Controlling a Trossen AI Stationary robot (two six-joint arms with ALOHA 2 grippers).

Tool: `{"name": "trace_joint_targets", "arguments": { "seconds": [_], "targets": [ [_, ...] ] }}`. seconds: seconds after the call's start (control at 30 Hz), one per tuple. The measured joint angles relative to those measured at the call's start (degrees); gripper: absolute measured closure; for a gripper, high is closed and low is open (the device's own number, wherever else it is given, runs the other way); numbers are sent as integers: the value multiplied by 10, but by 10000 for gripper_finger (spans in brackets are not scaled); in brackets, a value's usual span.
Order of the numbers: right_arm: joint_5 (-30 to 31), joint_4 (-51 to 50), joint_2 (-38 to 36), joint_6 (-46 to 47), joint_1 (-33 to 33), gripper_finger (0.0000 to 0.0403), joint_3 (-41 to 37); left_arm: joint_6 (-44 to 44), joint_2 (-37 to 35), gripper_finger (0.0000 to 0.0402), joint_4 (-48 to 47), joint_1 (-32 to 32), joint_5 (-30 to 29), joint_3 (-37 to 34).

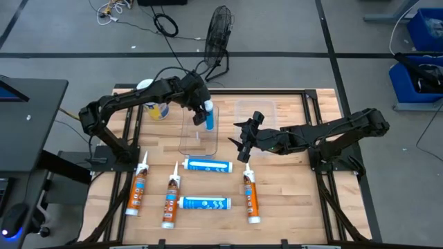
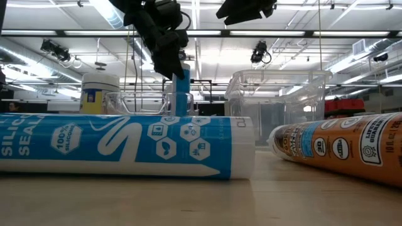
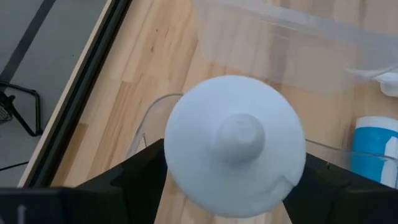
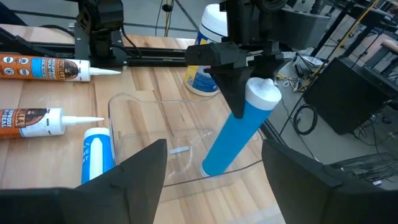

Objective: Pick & place silicon tubes, Sealant and Lysol wipes
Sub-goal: Put the right blue sealant into the left transparent bin, then put the top blue sealant into the left transparent bin

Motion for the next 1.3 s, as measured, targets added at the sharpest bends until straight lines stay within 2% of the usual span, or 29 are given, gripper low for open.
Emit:
{"name": "trace_joint_targets", "arguments": {
  "seconds": [0.2, 0.37, 0.53, 0.73, 1.1, 1.3],
  "targets": [
    [0, 0, 0, 0, 0, 135, 0, 10, -8, 132, -9, 1, -5, 0],
    [0, -2, 0, 0, 0, 135, 0, 18, -43, 132, -8, 1, -20, 0],
    [-2, -10, 0, 3, 0, 135, 0, 17, -93, 132, -21, 1, -26, 0],
    [-49, -17, 0, 11, 0, 135, 0, 8, -175, 136, -35, -7, -27, 0],
    [-146, -34, 20, 9, 1, 135, 0, -22, -300, 229, -31, -86, 5, 1],
    [-151, -22, 70, -14, 5, 135, 0, -29, -330, 274, -31, -150, -12, 1]
  ]
}}
